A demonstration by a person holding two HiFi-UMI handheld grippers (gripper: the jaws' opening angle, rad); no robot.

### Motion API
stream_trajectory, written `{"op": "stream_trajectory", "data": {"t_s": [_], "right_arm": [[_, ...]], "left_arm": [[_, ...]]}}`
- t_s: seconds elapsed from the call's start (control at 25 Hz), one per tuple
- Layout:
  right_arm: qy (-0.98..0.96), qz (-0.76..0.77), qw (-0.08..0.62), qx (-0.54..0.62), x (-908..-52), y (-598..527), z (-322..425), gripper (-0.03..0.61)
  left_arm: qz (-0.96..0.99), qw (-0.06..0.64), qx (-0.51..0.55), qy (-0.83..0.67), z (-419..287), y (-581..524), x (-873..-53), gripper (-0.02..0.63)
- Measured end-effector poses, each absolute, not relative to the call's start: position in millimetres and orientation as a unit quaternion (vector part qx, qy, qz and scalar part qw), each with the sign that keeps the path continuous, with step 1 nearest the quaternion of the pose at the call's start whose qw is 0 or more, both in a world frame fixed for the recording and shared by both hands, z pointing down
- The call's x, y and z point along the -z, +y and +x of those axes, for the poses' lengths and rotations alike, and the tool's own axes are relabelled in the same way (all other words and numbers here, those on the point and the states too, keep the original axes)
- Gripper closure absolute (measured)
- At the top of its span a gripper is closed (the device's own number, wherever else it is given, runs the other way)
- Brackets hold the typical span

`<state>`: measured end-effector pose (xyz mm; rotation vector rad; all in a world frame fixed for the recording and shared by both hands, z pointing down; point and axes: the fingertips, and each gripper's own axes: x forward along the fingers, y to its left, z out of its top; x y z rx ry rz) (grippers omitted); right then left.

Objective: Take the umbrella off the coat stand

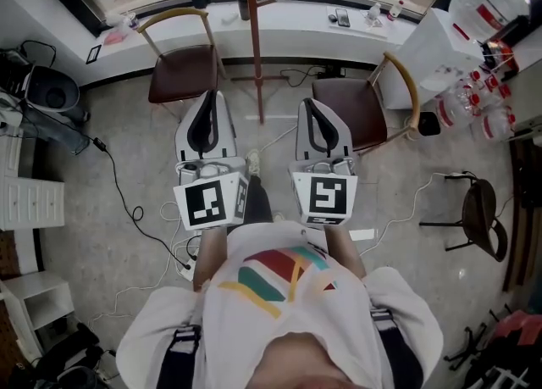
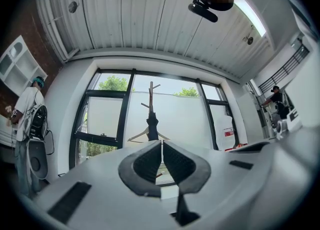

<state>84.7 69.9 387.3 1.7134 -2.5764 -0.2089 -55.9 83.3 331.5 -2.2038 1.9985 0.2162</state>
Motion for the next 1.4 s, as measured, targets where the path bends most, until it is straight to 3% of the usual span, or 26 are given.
{"op": "stream_trajectory", "data": {"t_s": [1.4], "right_arm": [[-0.782,0.617,0.057,0.07,-383.3,-213.2,-9.4,0.578]], "left_arm": [[-0.791,0.037,-0.1,0.602,-152.8,-224.0,-330.2,0.604]]}}
